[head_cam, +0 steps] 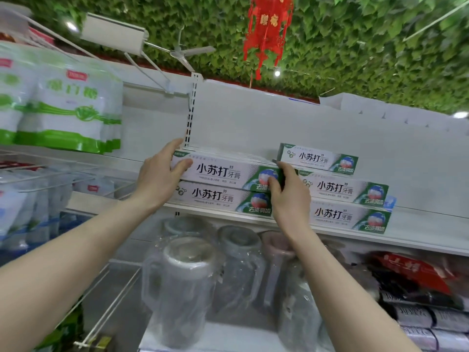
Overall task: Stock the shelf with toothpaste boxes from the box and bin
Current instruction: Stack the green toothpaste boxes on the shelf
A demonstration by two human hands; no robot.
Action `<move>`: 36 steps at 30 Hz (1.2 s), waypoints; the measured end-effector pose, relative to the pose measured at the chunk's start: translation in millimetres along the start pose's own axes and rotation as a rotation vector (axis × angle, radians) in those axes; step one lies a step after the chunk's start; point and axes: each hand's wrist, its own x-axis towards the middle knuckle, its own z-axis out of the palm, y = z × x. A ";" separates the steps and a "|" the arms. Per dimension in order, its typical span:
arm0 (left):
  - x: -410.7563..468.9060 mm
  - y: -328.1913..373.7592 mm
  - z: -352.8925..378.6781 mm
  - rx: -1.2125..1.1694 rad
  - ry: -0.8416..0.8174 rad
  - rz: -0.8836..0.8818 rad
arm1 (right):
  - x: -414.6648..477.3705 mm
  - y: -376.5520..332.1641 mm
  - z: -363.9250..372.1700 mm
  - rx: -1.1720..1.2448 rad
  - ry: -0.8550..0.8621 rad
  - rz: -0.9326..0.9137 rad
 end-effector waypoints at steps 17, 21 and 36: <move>19.2 -8.4 15.9 -0.104 -0.184 -0.175 | 11.3 -1.2 27.1 0.263 -0.123 0.275; 18.5 -12.1 19.7 -0.124 -0.121 -0.154 | 8.8 1.8 36.3 0.223 -0.060 0.261; 4.6 17.1 21.6 0.292 0.075 0.299 | 1.0 -11.0 8.9 0.146 -0.033 0.152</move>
